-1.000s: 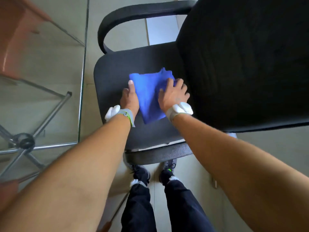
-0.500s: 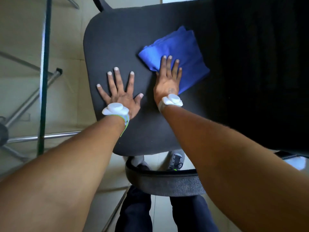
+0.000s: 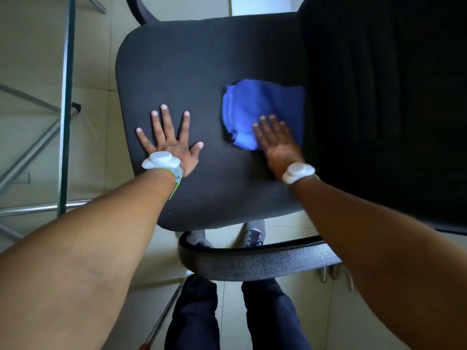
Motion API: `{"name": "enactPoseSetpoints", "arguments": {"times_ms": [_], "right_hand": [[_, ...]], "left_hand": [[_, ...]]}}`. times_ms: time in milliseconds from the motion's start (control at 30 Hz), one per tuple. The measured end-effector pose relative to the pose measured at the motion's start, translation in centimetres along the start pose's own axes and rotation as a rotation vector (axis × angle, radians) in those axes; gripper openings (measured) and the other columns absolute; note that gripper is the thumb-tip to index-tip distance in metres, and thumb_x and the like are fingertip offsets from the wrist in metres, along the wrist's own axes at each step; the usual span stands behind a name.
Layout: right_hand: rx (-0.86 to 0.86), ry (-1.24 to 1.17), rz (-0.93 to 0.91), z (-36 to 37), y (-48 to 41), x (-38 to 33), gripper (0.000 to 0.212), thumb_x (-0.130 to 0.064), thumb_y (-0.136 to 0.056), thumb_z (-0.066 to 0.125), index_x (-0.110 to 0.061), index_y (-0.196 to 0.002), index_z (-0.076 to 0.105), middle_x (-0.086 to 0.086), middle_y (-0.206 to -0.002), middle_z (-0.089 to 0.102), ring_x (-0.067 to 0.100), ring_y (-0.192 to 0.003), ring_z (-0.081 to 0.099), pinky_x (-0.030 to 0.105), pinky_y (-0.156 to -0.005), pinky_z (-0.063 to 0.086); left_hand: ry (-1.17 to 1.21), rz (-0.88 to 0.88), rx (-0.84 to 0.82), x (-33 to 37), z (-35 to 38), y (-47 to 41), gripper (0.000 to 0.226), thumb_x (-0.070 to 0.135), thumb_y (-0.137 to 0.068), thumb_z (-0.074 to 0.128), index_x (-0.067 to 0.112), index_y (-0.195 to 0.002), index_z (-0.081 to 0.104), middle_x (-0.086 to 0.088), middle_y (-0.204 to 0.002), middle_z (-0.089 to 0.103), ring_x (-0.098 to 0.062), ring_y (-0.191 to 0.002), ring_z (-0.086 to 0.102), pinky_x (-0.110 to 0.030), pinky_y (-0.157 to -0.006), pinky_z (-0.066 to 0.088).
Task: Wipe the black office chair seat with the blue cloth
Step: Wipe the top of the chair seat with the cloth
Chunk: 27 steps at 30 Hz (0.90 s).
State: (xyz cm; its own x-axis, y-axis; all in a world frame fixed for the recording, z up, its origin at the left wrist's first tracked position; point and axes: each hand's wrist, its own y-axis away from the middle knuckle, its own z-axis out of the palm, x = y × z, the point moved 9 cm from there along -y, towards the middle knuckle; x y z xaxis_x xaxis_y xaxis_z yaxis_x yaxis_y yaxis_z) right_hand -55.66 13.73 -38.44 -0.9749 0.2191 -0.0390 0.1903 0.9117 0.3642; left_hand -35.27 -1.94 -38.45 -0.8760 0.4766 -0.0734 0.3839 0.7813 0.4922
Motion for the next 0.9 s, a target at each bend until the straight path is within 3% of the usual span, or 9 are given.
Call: {"name": "enactPoseSetpoints", "arguments": {"times_ms": [133, 233, 300, 433, 533, 633, 767, 900], "right_hand": [[-0.156, -0.147, 0.383, 0.3, 1.3, 4.4, 0.07, -0.004, -0.099, 0.028, -0.016, -0.164, 0.005, 0.019, -0.172, -0.002, 0.045, -0.157, -0.001, 0.062, -0.124, 0.007], [-0.158, -0.277, 0.652, -0.8, 0.0, 0.3, 0.071, -0.001, -0.101, 0.027, -0.02, -0.164, 0.0, 0.021, -0.171, -0.009, 0.046, -0.157, -0.007, 0.065, -0.123, 0.008], [-0.17, -0.372, 0.634, -1.1, -1.8, -5.5, 0.07, -0.004, -0.102, 0.027, -0.021, -0.164, -0.002, 0.022, -0.17, -0.01, 0.049, -0.156, -0.008, 0.071, -0.121, 0.009], [-0.269, -0.405, 0.384, -1.0, -3.6, -16.8, 0.068, -0.02, -0.108, 0.03, -0.021, -0.162, -0.01, 0.018, -0.17, -0.019, 0.046, -0.155, -0.017, 0.075, -0.119, 0.002], [-0.208, -0.321, 0.225, -0.9, -2.8, -16.2, 0.066, -0.017, -0.108, 0.027, -0.019, -0.162, -0.01, 0.018, -0.171, -0.016, 0.042, -0.157, -0.015, 0.069, -0.122, -0.003], [-0.16, -0.201, 0.054, -0.2, -0.3, -10.9, 0.067, -0.012, -0.1, 0.017, -0.022, -0.164, -0.003, 0.022, -0.171, -0.008, 0.042, -0.158, -0.005, 0.061, -0.125, -0.003], [-0.112, -0.157, 0.239, 0.8, 3.8, -0.6, 0.072, -0.015, -0.09, 0.012, -0.018, -0.16, 0.028, 0.033, -0.164, 0.019, 0.054, -0.152, 0.019, 0.067, -0.121, 0.017], [-0.229, -0.189, 0.584, 1.0, 5.3, 2.9, 0.072, -0.005, -0.1, 0.025, -0.028, -0.164, 0.002, 0.03, -0.168, -0.009, 0.045, -0.157, -0.005, 0.059, -0.126, 0.009]], "left_hand": [[-0.005, 0.021, 0.022, -0.3, -0.1, 0.4, 0.078, 0.069, -0.09, 0.019, 0.039, -0.153, -0.017, -0.009, -0.163, -0.03, -0.031, -0.151, -0.026, -0.07, -0.116, -0.004], [-0.013, 0.06, 0.029, -0.8, 0.0, 0.7, 0.077, 0.068, -0.09, 0.02, 0.039, -0.153, -0.015, -0.008, -0.163, -0.029, -0.03, -0.152, -0.025, -0.067, -0.118, -0.004], [-0.026, 0.084, 0.028, -1.1, 0.3, 0.9, 0.078, 0.067, -0.091, 0.023, 0.038, -0.153, -0.013, -0.008, -0.164, -0.028, -0.029, -0.152, -0.023, -0.066, -0.119, -0.004], [-0.094, 0.088, -0.007, -1.3, 0.9, 1.4, 0.072, 0.05, -0.095, 0.027, 0.033, -0.156, -0.005, -0.009, -0.163, -0.029, -0.028, -0.151, -0.025, -0.063, -0.12, -0.005], [-0.082, 0.07, -0.019, -1.2, 0.9, 1.4, 0.072, 0.053, -0.093, 0.022, 0.031, -0.157, -0.005, -0.008, -0.163, -0.03, -0.027, -0.151, -0.027, -0.062, -0.12, -0.008], [-0.068, 0.088, -0.031, -1.0, 0.8, 1.4, 0.076, 0.062, -0.093, 0.02, 0.034, -0.154, -0.015, -0.009, -0.162, -0.032, -0.029, -0.15, -0.028, -0.064, -0.119, -0.007], [-0.057, 0.092, -0.07, -1.1, 0.8, 1.4, 0.077, 0.064, -0.094, 0.02, 0.035, -0.151, -0.023, -0.009, -0.16, -0.036, -0.029, -0.149, -0.031, -0.064, -0.119, -0.008], [-0.051, 0.095, -0.054, -1.0, 0.8, 1.4, 0.077, 0.064, -0.094, 0.02, 0.035, -0.151, -0.023, -0.009, -0.16, -0.036, -0.029, -0.149, -0.031, -0.065, -0.118, -0.007]]}}
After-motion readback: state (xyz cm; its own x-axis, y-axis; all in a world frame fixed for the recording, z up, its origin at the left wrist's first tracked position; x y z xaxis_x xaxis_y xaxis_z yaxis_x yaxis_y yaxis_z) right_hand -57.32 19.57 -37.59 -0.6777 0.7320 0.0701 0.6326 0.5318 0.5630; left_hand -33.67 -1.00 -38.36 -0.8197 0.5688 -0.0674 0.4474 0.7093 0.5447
